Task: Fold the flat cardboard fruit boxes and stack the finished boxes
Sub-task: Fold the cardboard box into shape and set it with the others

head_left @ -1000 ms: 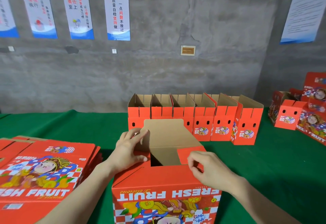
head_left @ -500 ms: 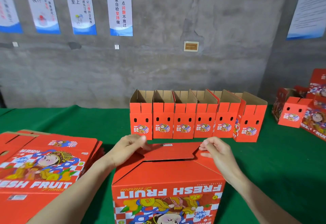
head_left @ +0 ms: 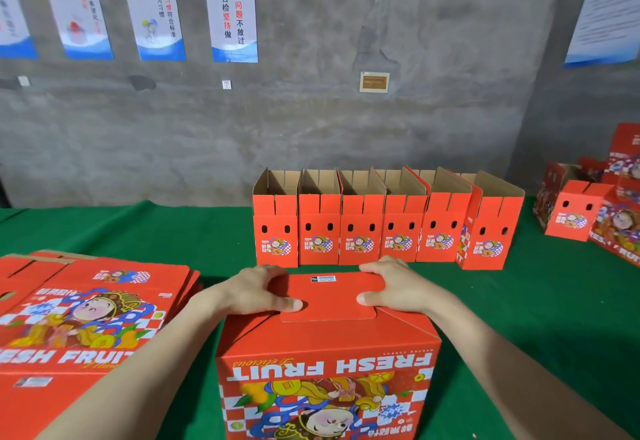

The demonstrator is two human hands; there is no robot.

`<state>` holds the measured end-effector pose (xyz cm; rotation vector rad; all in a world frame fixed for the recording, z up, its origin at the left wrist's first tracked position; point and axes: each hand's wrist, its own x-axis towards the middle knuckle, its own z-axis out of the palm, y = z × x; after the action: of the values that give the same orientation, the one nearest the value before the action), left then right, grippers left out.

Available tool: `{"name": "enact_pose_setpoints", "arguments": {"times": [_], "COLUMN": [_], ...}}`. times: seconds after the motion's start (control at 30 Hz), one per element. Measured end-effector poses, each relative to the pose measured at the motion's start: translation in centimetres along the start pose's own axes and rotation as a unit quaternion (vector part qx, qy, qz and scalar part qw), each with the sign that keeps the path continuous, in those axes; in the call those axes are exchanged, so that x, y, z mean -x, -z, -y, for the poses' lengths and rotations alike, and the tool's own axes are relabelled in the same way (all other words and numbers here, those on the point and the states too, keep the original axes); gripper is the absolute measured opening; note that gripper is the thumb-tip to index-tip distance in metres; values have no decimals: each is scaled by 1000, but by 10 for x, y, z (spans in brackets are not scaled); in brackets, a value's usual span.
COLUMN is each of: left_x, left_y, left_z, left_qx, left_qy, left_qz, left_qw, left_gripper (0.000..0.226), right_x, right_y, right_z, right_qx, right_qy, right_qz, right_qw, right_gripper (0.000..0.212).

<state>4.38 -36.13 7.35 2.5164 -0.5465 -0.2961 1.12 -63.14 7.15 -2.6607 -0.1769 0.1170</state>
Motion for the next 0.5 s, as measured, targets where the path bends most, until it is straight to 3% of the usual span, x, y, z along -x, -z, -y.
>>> {"name": "enact_pose_setpoints", "arguments": {"times": [0.23,0.5], "left_x": [-9,-9], "left_y": [-8,-12], "left_z": [-4,-8], "left_qx": [-109,-147], "left_qy": [56,61], "left_qz": [-31,-78], "left_qw": [992,984], "left_gripper": [87,79], "right_x": [3,3], "right_y": [-11,-21], "right_z": [2,5], "right_qx": [36,99], "right_qy": [-6,-6], "right_qz": [-47,-86], "right_qw": [998,991], "right_gripper": [70,70]}}
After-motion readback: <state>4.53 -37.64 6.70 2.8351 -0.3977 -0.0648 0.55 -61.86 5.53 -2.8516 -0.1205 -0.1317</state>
